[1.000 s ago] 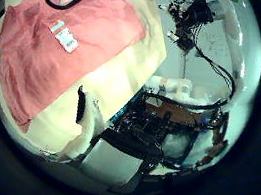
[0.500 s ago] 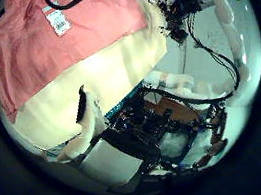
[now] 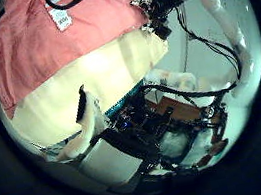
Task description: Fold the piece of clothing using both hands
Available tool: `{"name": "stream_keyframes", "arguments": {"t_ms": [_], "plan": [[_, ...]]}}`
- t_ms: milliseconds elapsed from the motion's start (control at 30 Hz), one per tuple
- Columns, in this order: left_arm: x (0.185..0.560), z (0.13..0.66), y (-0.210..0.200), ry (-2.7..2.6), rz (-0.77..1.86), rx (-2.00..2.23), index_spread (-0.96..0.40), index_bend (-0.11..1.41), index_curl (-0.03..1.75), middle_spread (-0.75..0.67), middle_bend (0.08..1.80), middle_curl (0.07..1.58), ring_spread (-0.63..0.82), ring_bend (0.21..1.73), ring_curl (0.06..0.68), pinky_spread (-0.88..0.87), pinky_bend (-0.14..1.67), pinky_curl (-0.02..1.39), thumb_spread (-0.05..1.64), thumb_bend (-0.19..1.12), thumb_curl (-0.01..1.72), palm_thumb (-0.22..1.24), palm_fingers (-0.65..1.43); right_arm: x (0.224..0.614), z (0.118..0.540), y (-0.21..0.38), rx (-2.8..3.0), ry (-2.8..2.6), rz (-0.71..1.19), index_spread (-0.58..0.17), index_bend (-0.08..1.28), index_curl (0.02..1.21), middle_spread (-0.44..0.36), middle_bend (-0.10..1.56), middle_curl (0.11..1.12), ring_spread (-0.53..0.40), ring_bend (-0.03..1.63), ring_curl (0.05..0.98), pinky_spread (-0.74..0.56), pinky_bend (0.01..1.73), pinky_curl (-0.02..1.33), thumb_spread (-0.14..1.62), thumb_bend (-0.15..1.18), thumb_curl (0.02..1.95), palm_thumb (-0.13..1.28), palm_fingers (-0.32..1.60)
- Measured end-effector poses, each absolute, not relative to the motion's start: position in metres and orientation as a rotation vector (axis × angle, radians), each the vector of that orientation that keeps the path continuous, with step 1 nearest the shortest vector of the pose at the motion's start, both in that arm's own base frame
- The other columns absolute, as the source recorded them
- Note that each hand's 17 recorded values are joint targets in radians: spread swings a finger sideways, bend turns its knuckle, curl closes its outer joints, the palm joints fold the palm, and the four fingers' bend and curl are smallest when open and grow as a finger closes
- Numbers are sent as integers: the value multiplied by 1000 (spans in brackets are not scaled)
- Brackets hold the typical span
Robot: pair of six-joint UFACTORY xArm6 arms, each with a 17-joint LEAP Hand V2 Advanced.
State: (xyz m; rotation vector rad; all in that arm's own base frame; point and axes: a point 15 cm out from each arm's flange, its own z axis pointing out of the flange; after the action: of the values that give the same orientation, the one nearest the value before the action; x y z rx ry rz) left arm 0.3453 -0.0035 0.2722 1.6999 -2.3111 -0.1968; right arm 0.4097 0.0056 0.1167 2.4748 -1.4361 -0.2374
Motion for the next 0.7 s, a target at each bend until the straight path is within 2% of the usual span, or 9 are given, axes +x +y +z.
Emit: {"name": "stream_keyframes", "arguments": {"t_ms": [33,67,100,133,200,300,433,700], "plan": [[345,272,-2,-2309,-195,1702,194,142,221,445,181,242,598,433,217,549,356,315,1084,-21,369,595,-59,410,117,5,2474,-1438,-237,-293,192,341,-114,361,401,-110,511,253,170,236,273,989,-22,298,614,655],[345,272,0,-2306,-194,1707,194,142,221,444,181,242,597,433,217,549,355,315,1084,-21,368,595,-59,409,116,5,2474,-1434,-238,-316,221,352,-165,441,425,-183,581,263,67,275,266,986,-10,310,647,937],[345,271,0,-2304,-195,1708,194,142,221,443,180,243,596,433,217,549,355,315,1083,-21,367,596,-59,410,116,4,2475,-1434,-237,-324,214,350,-173,449,430,-206,616,273,13,315,269,986,-1,316,670,1042],[345,271,0,-2303,-195,1708,194,143,221,443,182,244,595,431,217,549,354,315,1085,-20,368,599,-57,410,116,4,2477,-1433,-236,-338,245,385,-180,517,465,-248,678,310,-163,480,315,988,2,330,710,1329],[346,271,2,-2301,-195,1711,193,145,222,440,180,246,595,430,217,549,352,315,1085,-21,367,600,-56,410,119,3,2482,-1430,-231,-349,329,440,-191,615,510,-279,748,356,-323,610,364,986,-6,342,745,1391],[347,273,5,-2302,-195,1717,193,143,222,428,182,250,594,427,216,545,353,316,1085,-21,366,601,-53,410,122,-2,2479,-1443,-228,-350,504,517,-189,757,568,-277,874,414,-401,743,424,990,1,362,801,1533],[346,275,7,-2308,-189,1716,193,143,223,422,184,254,593,427,218,543,356,316,1087,-22,366,597,-49,411,142,-29,2467,-1525,-190,-330,745,637,-176,974,660,-262,1055,497,-389,983,529,1046,57,415,963,1421],[343,278,32,-2297,-202,1748,192,143,227,418,187,263,592,422,219,542,357,316,1091,-21,366,598,-44,379,188,-66,2460,-1532,-234,-291,972,758,-168,1173,755,-235,1260,596,-324,1197,656,1138,95,497,1075,1216]]}}
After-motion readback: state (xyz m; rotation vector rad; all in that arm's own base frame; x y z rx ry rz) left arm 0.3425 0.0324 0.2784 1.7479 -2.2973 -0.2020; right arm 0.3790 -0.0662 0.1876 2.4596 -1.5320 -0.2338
